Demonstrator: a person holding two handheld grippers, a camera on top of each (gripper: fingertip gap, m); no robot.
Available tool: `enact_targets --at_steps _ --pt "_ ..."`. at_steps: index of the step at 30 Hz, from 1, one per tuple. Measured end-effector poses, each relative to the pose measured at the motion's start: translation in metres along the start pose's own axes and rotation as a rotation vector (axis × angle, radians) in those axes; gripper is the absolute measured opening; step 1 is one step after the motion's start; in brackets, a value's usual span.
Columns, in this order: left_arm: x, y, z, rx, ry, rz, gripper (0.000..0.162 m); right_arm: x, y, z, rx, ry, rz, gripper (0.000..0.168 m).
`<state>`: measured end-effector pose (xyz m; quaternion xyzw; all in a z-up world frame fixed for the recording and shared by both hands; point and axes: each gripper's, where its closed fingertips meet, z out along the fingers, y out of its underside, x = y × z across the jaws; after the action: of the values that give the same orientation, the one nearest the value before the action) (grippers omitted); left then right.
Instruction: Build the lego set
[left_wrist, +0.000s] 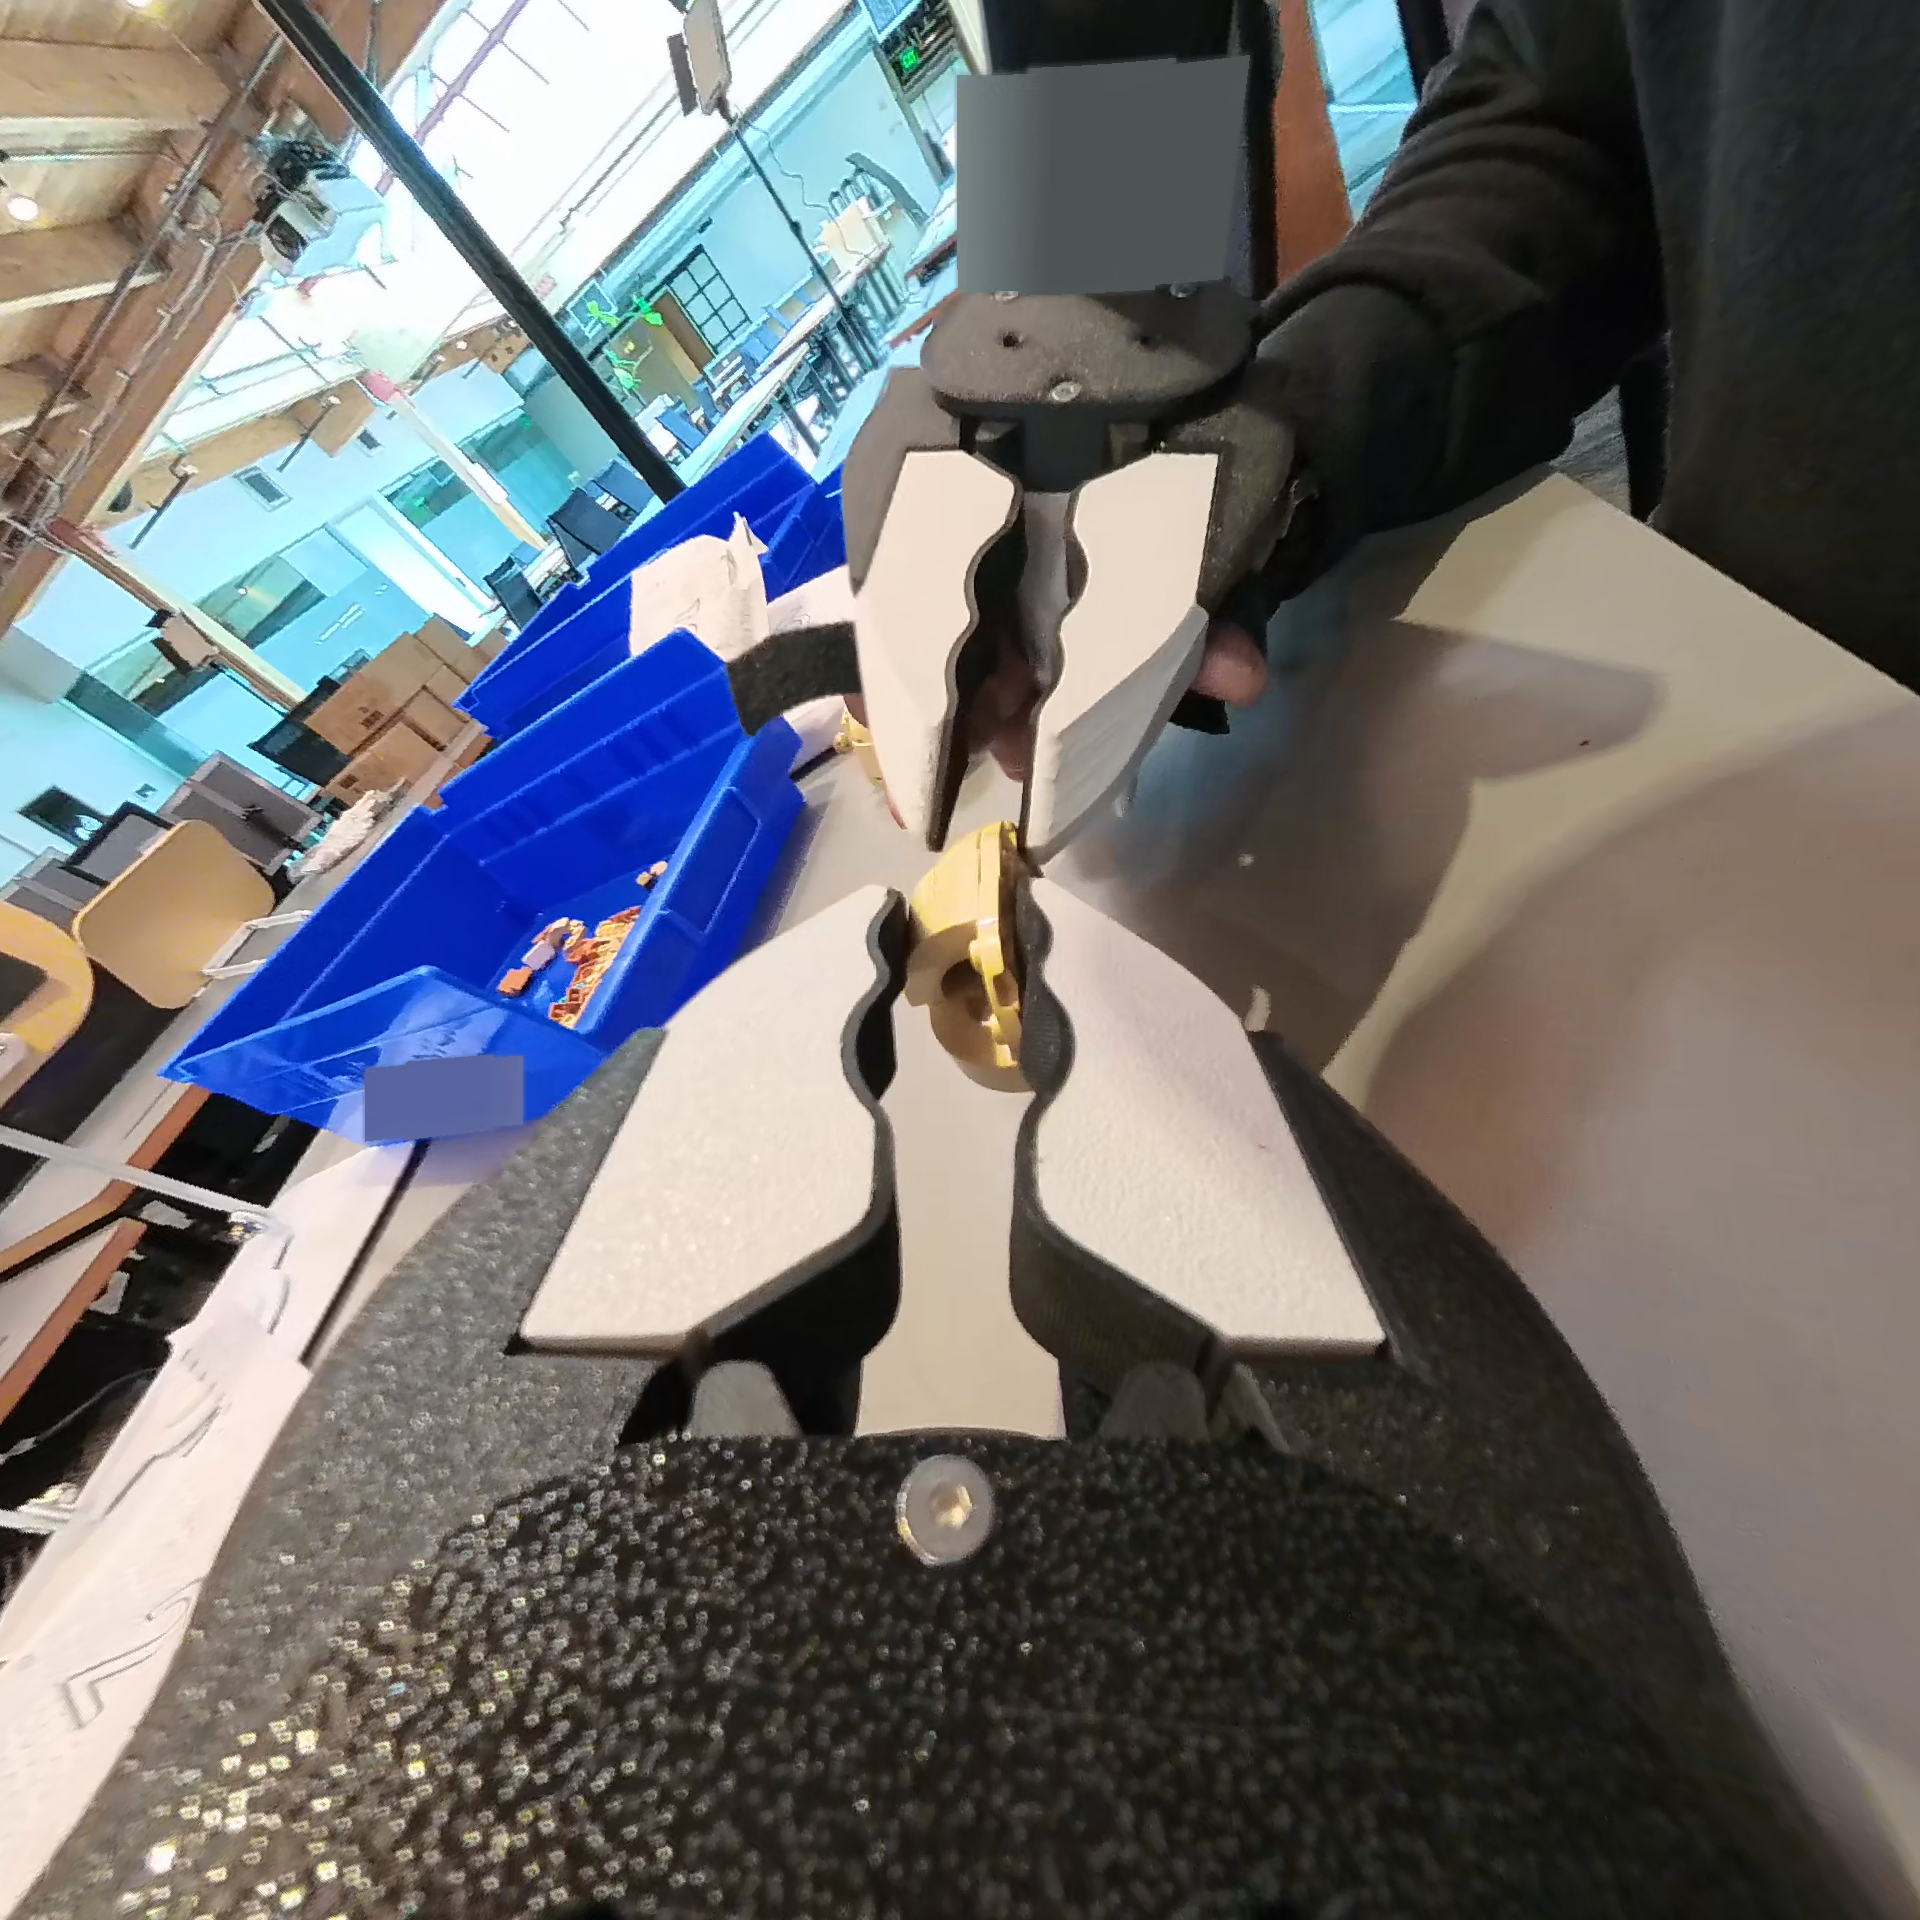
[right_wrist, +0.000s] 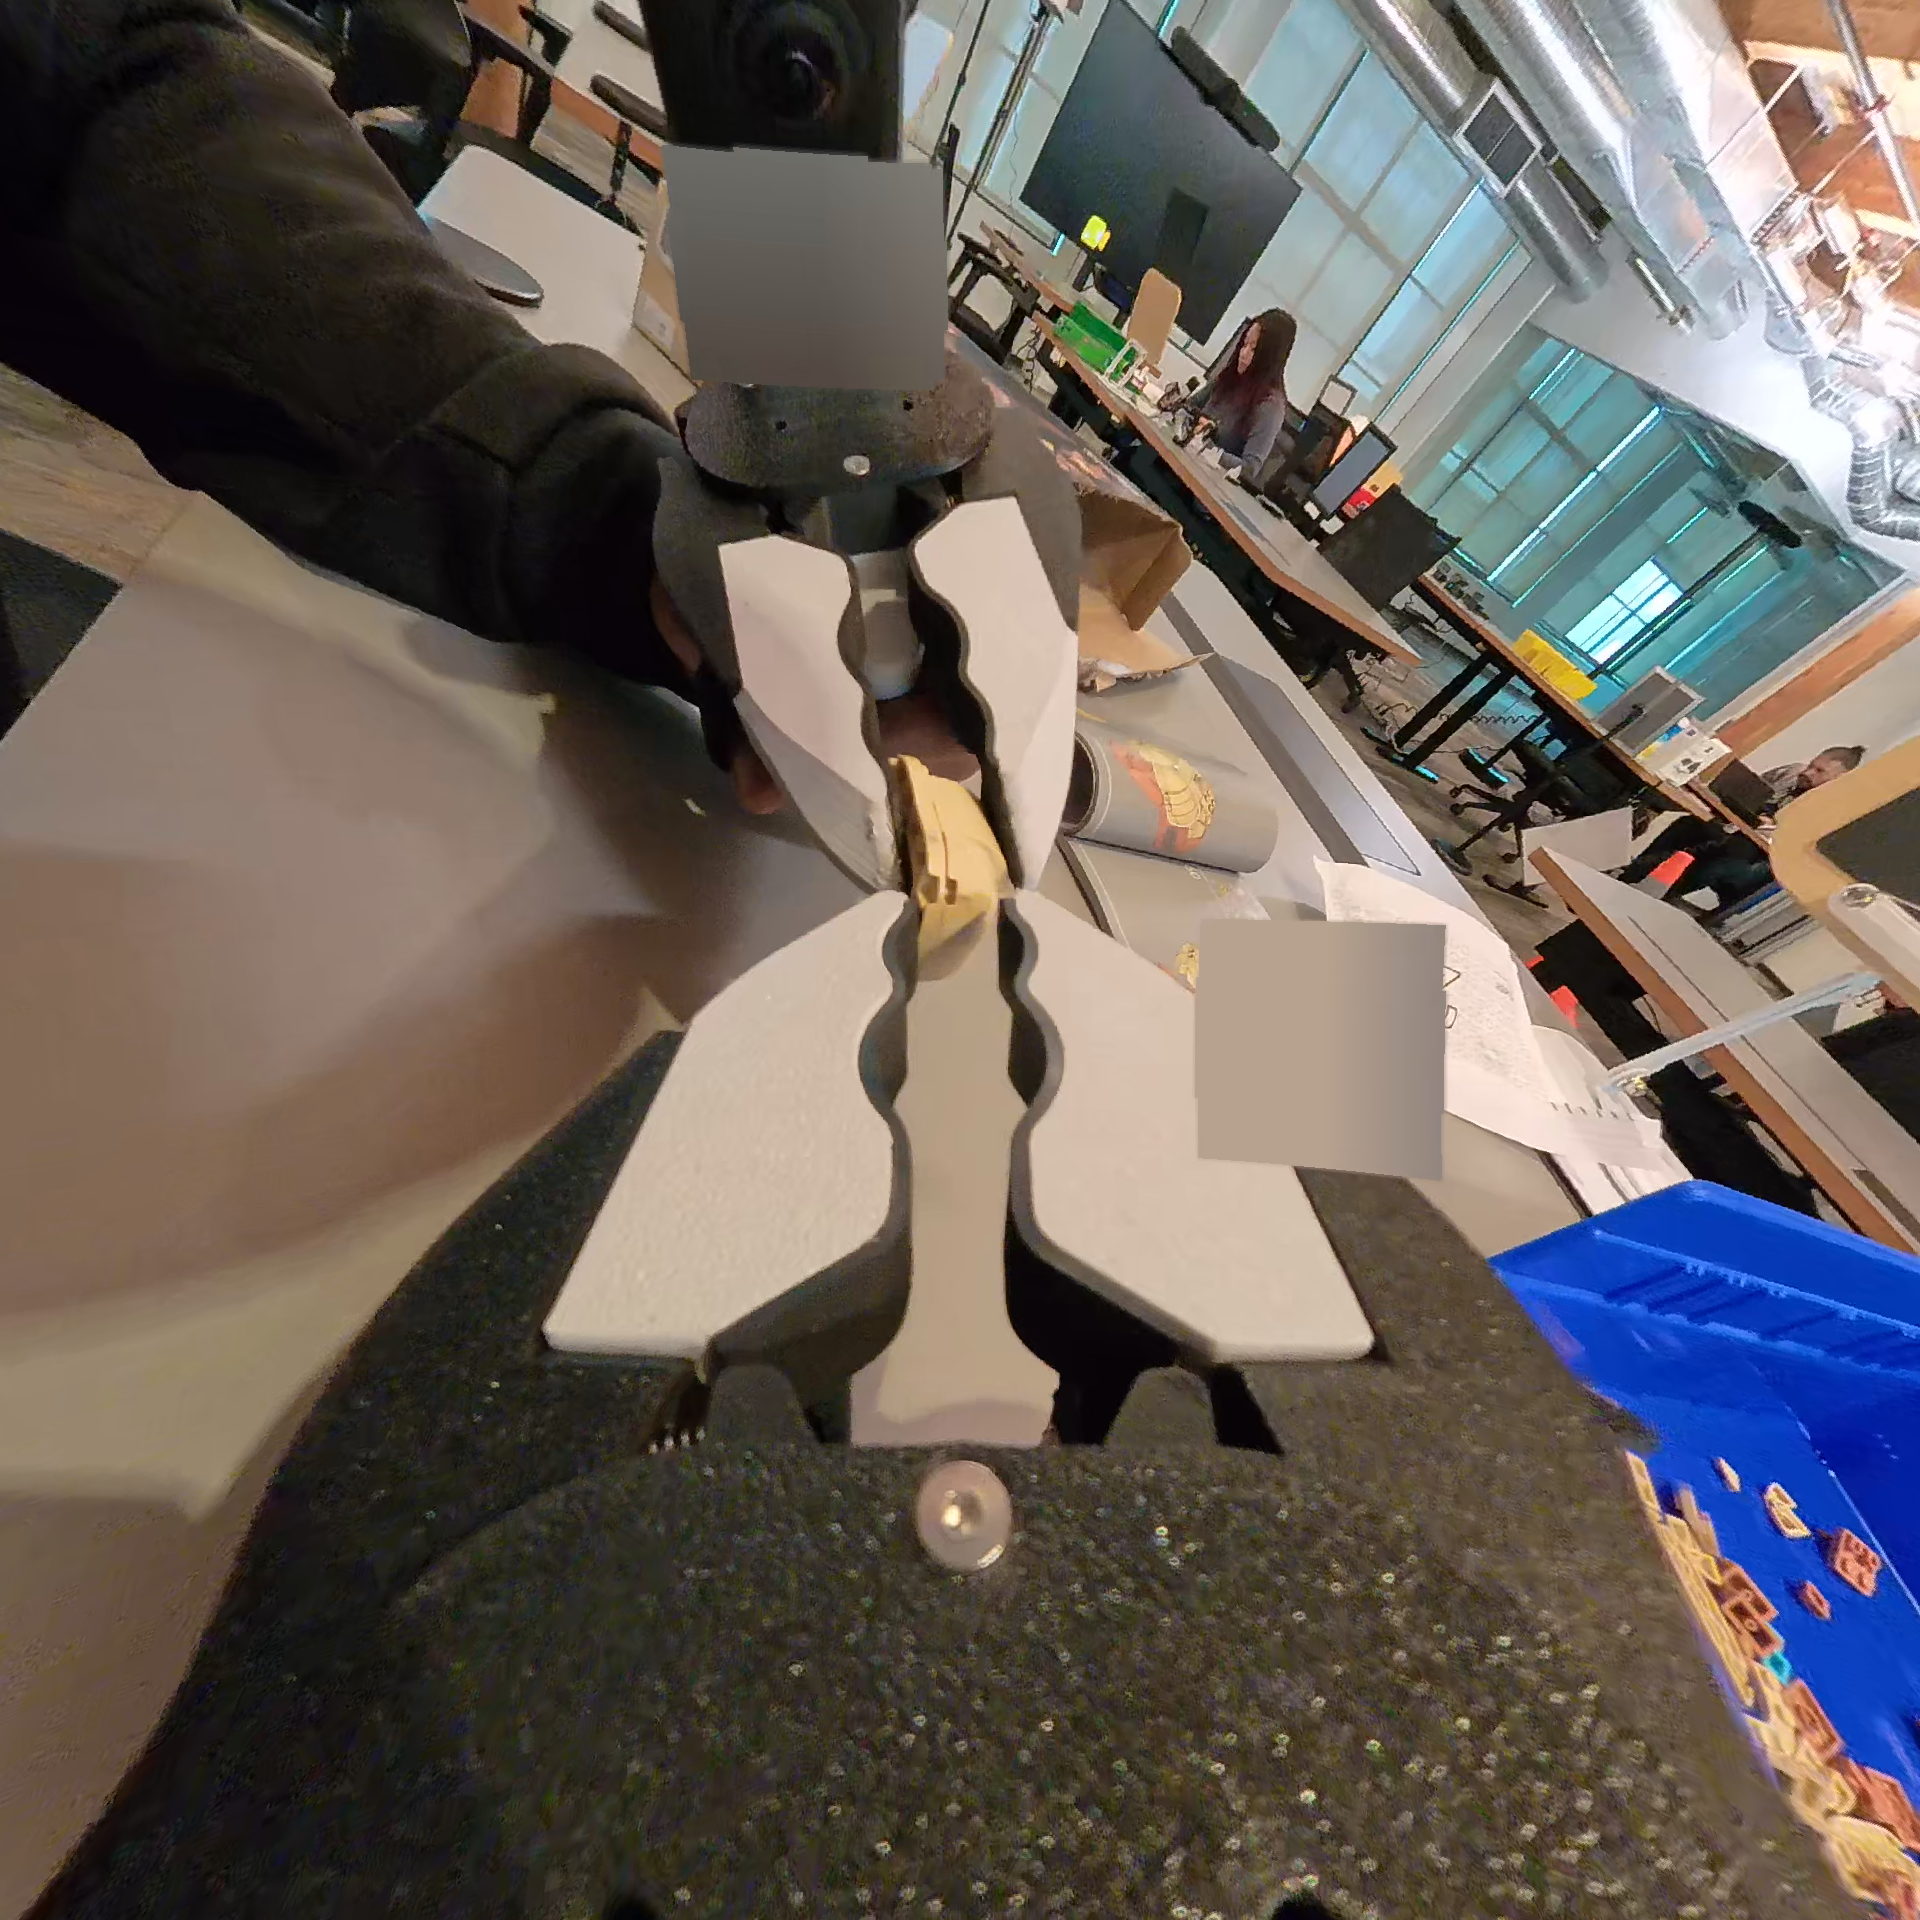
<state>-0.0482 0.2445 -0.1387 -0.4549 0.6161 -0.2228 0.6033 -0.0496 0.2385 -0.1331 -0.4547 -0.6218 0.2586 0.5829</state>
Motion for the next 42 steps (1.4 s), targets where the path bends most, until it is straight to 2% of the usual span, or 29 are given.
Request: enact_targets --at_steps 20,42 --pt "0.0046 0.0052 0.0051 -0.092 -0.024 0.127 0.018 -0.0058 0.0024 0.0039 -0.018 -0.023 0.042 0.013" --pt "0.0071 0.004 0.0052 -0.094 -0.02 0.123 0.015 -0.0074 0.0013 0.0029 -0.038 -0.009 -0.008 0.01"
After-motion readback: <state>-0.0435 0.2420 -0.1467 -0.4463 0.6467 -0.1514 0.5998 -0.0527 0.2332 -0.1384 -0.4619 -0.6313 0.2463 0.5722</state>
